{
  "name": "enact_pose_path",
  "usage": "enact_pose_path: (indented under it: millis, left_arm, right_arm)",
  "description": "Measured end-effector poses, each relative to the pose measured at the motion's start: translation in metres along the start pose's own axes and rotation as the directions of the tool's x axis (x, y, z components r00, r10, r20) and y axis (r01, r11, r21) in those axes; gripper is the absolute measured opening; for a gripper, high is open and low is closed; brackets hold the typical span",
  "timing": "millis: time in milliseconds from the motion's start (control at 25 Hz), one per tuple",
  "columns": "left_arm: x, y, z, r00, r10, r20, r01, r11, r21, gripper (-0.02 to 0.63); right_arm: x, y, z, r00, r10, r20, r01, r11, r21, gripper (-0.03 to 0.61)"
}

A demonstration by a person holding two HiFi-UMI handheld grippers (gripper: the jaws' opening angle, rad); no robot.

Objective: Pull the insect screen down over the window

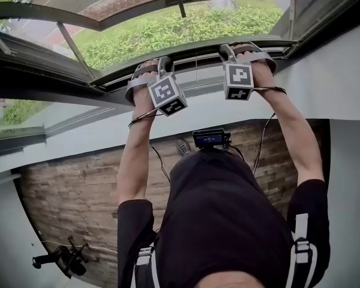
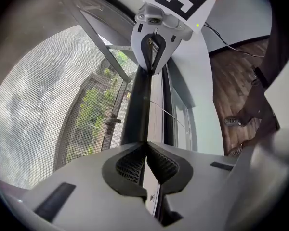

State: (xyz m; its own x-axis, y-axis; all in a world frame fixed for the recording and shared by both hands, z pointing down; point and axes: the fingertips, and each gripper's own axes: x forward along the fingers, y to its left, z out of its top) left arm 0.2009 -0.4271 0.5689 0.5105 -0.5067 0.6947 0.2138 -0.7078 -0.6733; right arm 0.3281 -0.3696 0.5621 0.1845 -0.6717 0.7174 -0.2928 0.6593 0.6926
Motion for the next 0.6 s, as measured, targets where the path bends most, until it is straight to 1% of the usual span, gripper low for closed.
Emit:
enact_pose_path:
  millis: [160, 320, 440, 600]
  left_arm:
    - [0.008, -0.012, -0.003, 1.0, -0.026, -0.008, 0.026, 1.0, -0.005, 0.023]
    - [0.02, -0.025, -0.01, 0.998, -0.062, -0.015, 0.062, 0.998, -0.011, 0.023]
    - [0.032, -0.036, -0.016, 0.997, -0.073, -0.025, 0.072, 0.997, -0.018, 0.023]
    - [0.038, -0.041, -0.019, 0.997, -0.078, -0.029, 0.077, 0.997, -0.026, 0.023]
  right_arm:
    - [0.007, 0.01, 0.0, 1.0, 0.009, -0.001, -0.009, 1.0, 0.003, 0.021]
    - [0.02, 0.027, 0.0, 0.999, 0.042, -0.011, -0.042, 0.999, 0.001, 0.021]
    - [0.032, 0.04, -0.001, 0.998, 0.059, -0.019, -0.059, 0.998, -0.001, 0.021]
    - [0.04, 0.045, -0.001, 0.998, 0.053, -0.027, -0.052, 0.999, 0.002, 0.021]
